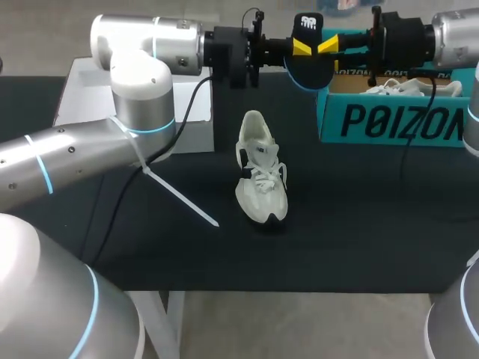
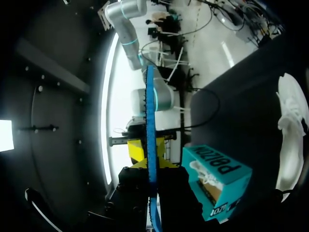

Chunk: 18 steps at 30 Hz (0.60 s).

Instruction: Take the shoe out of the shoebox, open the shoe tongue, remove and reinsert the insole, then place the shoe into the shoebox

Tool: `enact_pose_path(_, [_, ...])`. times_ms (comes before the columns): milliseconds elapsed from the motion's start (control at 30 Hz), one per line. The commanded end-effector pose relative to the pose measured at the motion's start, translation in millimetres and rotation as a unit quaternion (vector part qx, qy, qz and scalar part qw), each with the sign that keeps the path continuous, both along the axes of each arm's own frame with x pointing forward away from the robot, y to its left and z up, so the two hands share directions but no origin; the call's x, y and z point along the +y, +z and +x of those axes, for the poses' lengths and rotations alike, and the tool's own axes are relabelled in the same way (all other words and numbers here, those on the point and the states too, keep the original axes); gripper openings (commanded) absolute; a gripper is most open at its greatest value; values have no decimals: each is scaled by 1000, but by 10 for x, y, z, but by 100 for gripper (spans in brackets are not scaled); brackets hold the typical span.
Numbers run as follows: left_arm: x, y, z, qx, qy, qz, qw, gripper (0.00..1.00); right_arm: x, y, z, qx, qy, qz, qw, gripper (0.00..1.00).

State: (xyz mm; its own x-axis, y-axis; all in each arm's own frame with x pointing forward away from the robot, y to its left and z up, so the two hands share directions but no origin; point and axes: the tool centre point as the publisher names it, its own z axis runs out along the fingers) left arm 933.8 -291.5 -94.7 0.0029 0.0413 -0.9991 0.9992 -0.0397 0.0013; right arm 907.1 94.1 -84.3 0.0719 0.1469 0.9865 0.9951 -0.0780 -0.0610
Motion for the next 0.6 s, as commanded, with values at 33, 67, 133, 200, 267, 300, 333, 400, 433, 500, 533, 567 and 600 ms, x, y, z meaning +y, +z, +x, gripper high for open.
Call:
enact_pose_path(33, [-8,-5,10,0,1,-1,1000,0,20,-2,-7,1,2,-1,1000,17])
enact_pose_path(67, [-8,-5,10,1,1,-2,1000,0,20,-3,-10,2,3,-2,1000,16])
enact_pose_path(133, [-8,-5,11,1,1,-1,1000,0,20,-17,-12,3,3,-2,1000,12])
enact_pose_path(200, [-8,-7,12,1,1,0,1000,0,20,-24,-10,5,3,-2,1000,6])
enact_pose_path(267, [-5,-10,20,0,2,0,1000,0,31,-19,-14,5,4,-2,1000,8])
enact_pose_path(300, [-1,-8,27,1,3,0,1000,0,35,-16,-17,4,4,-2,1000,10])
enact_pose_path(333, [0,-5,31,1,3,-1,1000,0,40,-16,-20,4,5,-2,1000,10])
enact_pose_path(400, [1,-4,32,2,3,-2,1000,0,51,-25,-21,4,6,-2,1000,3])
enact_pose_path(433, [-2,-3,27,2,3,-2,1000,0,57,-32,-20,5,7,-3,1000,1])
enact_pose_path(500, [-13,-3,13,1,1,-2,1000,0,69,-43,-18,5,8,-3,1000,0])
enact_pose_path(533, [-18,-4,7,0,0,0,1000,0,73,-45,-19,4,9,-4,1000,0])
enact_pose_path(567, [-20,-3,4,-1,0,1,1000,9,74,-47,-18,1,10,-4,1000,0])
enact_pose_path(600, [-20,-3,3,1,0,2,1000,43,79,-46,-20,-6,10,-5,1000,0])
